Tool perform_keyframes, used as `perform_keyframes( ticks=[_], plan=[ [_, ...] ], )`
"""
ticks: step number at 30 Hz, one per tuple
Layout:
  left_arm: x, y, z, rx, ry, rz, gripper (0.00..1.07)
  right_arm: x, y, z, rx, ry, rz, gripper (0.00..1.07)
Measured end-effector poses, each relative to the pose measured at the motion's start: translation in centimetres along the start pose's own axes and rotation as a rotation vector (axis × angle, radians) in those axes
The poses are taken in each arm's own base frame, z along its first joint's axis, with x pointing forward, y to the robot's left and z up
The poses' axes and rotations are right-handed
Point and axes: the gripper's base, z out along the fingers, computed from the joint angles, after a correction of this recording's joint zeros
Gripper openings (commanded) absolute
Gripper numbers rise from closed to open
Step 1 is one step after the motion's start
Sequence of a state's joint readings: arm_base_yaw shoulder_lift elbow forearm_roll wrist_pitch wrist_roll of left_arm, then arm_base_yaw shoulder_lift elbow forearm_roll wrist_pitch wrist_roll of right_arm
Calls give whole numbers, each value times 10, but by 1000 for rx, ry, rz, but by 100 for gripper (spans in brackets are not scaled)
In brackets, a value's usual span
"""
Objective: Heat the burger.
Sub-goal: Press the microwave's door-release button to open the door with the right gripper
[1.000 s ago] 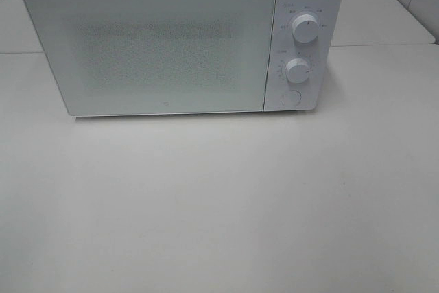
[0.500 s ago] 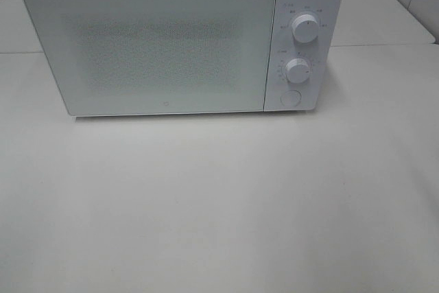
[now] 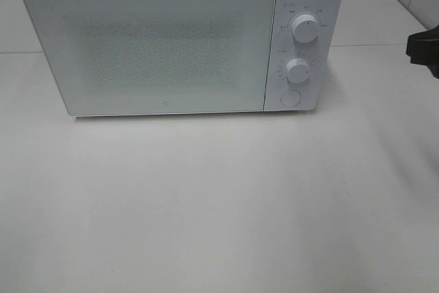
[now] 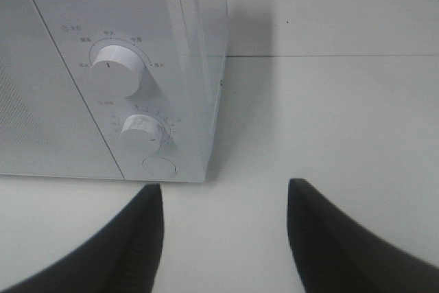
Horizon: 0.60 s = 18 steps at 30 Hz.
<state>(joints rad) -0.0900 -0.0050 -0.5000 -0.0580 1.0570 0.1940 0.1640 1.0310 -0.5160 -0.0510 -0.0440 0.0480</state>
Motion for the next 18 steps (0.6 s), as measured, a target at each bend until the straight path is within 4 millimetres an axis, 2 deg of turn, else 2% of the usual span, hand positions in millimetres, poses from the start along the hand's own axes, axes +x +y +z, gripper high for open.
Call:
perform_keyframes(
  ticks=[1, 2, 3, 4, 5, 6, 8, 9, 10, 11, 13, 18],
  plan=[
    [0, 0, 0, 0, 0, 0, 0, 1, 0, 7, -2, 2, 0, 44],
    [0, 0, 0, 0, 0, 0, 0, 3, 0, 18, -5, -5, 0, 37],
    [0, 0, 0, 0, 0, 0, 0, 3, 0, 18, -5, -5, 0, 37],
    [0, 0, 0, 0, 0, 0, 0, 4, 1, 23, -6, -6, 0, 34],
    [0, 0, 0, 0, 0, 0, 0, 6, 1, 35, -9, -12, 0, 25],
    [0, 0, 0, 0, 0, 0, 0, 6, 1, 35, -9, -12, 0, 25],
    [0, 0, 0, 0, 0, 0, 0, 11, 1, 50, -13, -24, 1, 15],
    [0, 0, 0, 0, 0, 0, 0, 11, 1, 50, -13, -24, 1, 15],
    [0, 0, 0, 0, 0, 0, 0, 15, 2, 60, -16, -20, 2, 9],
    [0, 0, 0, 0, 0, 0, 0, 15, 2, 60, -16, -20, 2, 9],
    [0, 0, 0, 0, 0, 0, 0, 21, 2, 73, -19, -19, 6, 0],
    [0, 0, 0, 0, 0, 0, 0, 32, 2, 90, -23, -7, 65, 0]
  ],
)
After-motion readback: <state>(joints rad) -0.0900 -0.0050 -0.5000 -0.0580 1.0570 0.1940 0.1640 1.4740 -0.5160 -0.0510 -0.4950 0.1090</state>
